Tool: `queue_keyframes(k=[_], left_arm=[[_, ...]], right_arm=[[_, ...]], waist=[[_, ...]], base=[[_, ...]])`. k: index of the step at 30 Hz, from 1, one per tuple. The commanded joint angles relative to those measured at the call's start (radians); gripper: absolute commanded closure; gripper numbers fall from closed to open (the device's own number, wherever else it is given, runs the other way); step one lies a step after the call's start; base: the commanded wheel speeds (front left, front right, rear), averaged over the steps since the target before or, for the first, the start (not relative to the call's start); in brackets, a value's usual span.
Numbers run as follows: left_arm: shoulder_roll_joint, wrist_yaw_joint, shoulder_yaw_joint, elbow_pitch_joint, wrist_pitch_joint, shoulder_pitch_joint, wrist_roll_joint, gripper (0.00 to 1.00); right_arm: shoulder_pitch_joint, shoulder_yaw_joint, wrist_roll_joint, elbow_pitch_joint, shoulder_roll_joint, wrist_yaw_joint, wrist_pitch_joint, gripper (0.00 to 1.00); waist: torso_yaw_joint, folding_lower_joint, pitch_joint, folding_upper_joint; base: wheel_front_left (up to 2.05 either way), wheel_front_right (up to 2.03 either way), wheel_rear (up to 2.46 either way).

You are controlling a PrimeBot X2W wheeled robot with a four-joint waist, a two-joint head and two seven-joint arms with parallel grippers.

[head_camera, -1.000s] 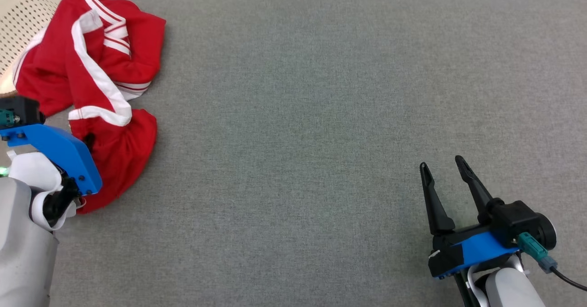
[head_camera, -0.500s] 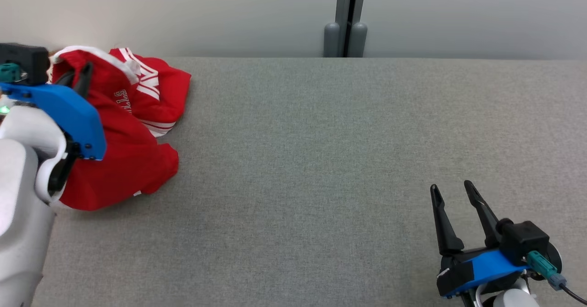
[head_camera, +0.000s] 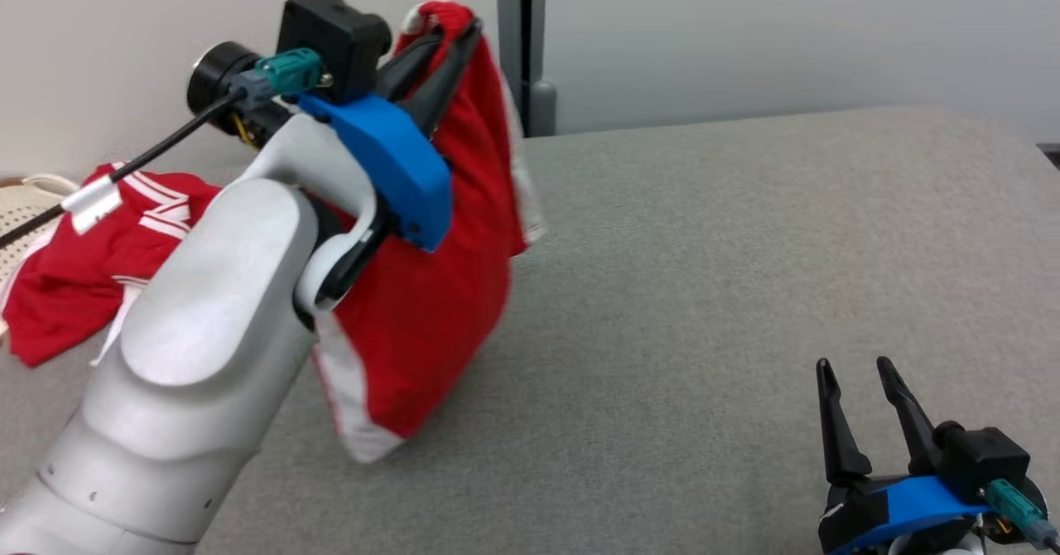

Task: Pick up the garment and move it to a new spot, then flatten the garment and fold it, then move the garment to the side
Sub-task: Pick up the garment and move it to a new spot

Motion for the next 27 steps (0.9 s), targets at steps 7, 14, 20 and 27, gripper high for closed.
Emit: queue_keyframes(k=[7, 14, 20, 27], left_arm=[[-0.083, 0.0, -0.062, 0.002, -0.129, -0.105, -0.061, 1.0], [-0.114, 0.0, -0.118, 0.067, -0.227, -0.043, -0.142, 1.0], [-0.102, 0.0, -0.14, 0.184, -0.311, 0.132, -0.201, 1.0], [-0.107, 0.005, -0.118, 0.289, -0.398, 0.311, -0.261, 1.0]], right_arm=[[-0.012, -0.034, 0.006, -0.005, -0.004, 0.001, -0.003, 0.0], [-0.029, -0.057, 0.011, -0.012, -0.004, 0.001, -0.003, 0.0], [-0.032, -0.06, 0.018, -0.013, -0.004, 0.001, -0.003, 0.0], [-0.028, -0.068, 0.007, -0.011, -0.004, 0.001, -0.003, 0.0]], waist=[[-0.104, 0.0001, 0.033, 0.0001], [-0.146, 0.0001, 0.08, 0.0001], [-0.148, 0.0001, 0.101, 0.0001], [-0.123, 0.0001, 0.109, 0.0001]], base=[[0.0, 0.0, 0.0], [0.0, 0.0, 0.0], [0.0, 0.0, 0.0], [0.0, 0.0, 0.0]])
